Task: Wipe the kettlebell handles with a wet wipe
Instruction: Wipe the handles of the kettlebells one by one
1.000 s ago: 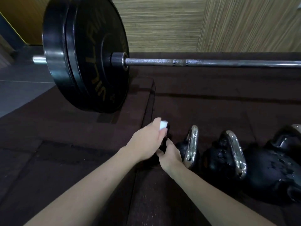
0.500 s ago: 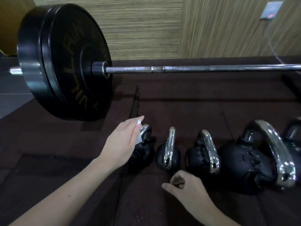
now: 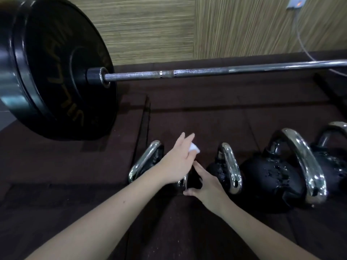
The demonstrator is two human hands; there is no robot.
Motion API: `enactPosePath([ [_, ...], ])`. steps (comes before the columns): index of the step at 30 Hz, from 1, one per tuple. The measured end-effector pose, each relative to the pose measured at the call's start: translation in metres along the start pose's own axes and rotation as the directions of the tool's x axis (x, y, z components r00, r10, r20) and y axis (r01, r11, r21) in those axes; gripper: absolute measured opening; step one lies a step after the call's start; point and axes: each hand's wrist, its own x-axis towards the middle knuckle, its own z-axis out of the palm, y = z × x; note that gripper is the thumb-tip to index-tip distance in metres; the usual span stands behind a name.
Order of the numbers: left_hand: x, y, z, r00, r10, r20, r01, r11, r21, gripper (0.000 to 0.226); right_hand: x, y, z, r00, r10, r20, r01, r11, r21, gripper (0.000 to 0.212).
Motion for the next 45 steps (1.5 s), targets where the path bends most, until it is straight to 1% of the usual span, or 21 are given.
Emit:
enactPosePath([
  [3,0.032,0.004,-0.009,0.987,-0.14,0.075,0.144,0.988,-0.05,0.059,0.002,0.001,0.002,1.0,0.015,-0.015,-0.015,1.0,0.014,0.105],
  [5,0.035,0.006,-0.009,0.993,-0.113,0.033,0.113,0.994,0.001,0.053,0.004,0.001,0.003,1.0,0.019,-0.024,-0.018,1.0,0.011,0.101],
  [7,0.017,0.007,-0.002,1.0,-0.018,-0.016,0.019,0.997,0.07,0.051,0.007,0.005,0.005,1.0,0.014,-0.027,-0.014,1.0,-0.014,0.101],
  [10,-0.042,-0.007,0.019,0.976,0.216,-0.038,-0.207,0.965,0.16,0.053,0.009,0.007,0.005,0.999,-0.005,-0.032,0.005,1.0,-0.005,0.099],
  [11,-0.061,-0.013,0.024,0.96,0.277,-0.043,-0.267,0.95,0.162,0.054,0.01,0.008,0.005,1.0,-0.003,-0.027,0.004,1.0,0.018,0.095],
  [13,-0.086,-0.021,0.033,0.946,0.309,-0.099,-0.302,0.95,0.087,0.051,0.008,0.011,0.005,1.0,-0.017,-0.026,0.019,0.998,0.057,0.089],
  [15,-0.089,-0.017,0.034,0.951,0.216,-0.221,-0.235,0.97,-0.064,0.049,0.007,0.011,0.006,0.998,-0.023,-0.058,0.025,0.999,0.04,0.093],
  [17,-0.073,-0.006,0.03,0.958,0.033,-0.283,-0.08,0.984,-0.157,0.054,0.008,0.011,0.008,0.996,-0.018,-0.089,0.019,1.0,0.011,0.095],
  [19,-0.047,0.005,0.026,0.969,-0.114,-0.218,0.08,0.984,-0.16,0.06,0.01,0.012,0.01,0.996,-0.024,-0.081,0.023,1.0,-0.016,0.092],
  [22,-0.002,0.018,0.014,0.978,-0.175,-0.111,0.162,0.98,-0.112,0.061,0.012,0.009,0.008,0.998,-0.02,-0.058,0.02,1.0,-0.004,0.101],
  [25,0.044,0.027,-0.004,0.956,-0.29,-0.052,0.291,0.957,0.017,0.048,0.01,0.008,0.007,0.999,0.02,-0.042,-0.019,1.0,0.023,0.099],
  [27,0.06,0.03,-0.01,0.934,-0.355,-0.031,0.355,0.935,-0.008,0.039,0.009,0.009,0.006,0.999,0.024,-0.029,-0.023,0.999,0.04,0.098],
  [29,0.053,0.028,-0.006,0.932,-0.358,-0.054,0.357,0.934,-0.036,0.038,0.011,0.009,0.005,0.999,0.033,-0.024,-0.032,0.999,0.041,0.099],
  [30,0.041,0.024,0.001,0.937,-0.337,-0.09,0.332,0.941,-0.068,0.044,0.011,0.01,0.005,0.999,0.033,-0.028,-0.032,0.999,0.033,0.1],
  [33,-0.029,0.014,0.037,0.946,-0.184,-0.266,0.14,0.974,-0.177,0.058,0.013,0.013,0.008,0.998,-0.021,-0.063,0.021,1.0,0.001,0.1],
  [35,-0.065,0.001,0.063,0.933,-0.117,-0.342,0.044,0.976,-0.212,0.061,0.013,0.014,0.01,0.998,-0.002,-0.067,0.005,0.999,0.046,0.096],
  [37,-0.08,-0.012,0.079,0.921,-0.088,-0.379,-0.003,0.973,-0.232,0.064,0.012,0.013,0.009,0.998,0.028,-0.053,-0.02,0.989,0.145,0.093],
  [40,-0.078,-0.012,0.078,0.926,-0.088,-0.368,-0.001,0.972,-0.235,0.068,0.012,0.013,0.01,0.998,0.032,-0.053,-0.02,0.978,0.207,0.083],
  [42,-0.068,-0.005,0.067,0.928,-0.083,-0.364,0.018,0.984,-0.177,0.071,0.012,0.013,0.01,0.998,0.032,-0.057,-0.021,0.981,0.195,0.081],
  [44,-0.045,0.006,0.05,0.934,-0.05,-0.354,0.054,0.999,0.001,0.069,0.012,0.013,0.01,0.998,-0.007,-0.058,0.01,0.998,0.062,0.091],
  [45,-0.027,0.012,0.04,0.95,-0.064,-0.304,0.097,0.991,0.095,0.065,0.013,0.013,0.01,0.998,-0.018,-0.06,0.018,1.0,0.009,0.095],
])
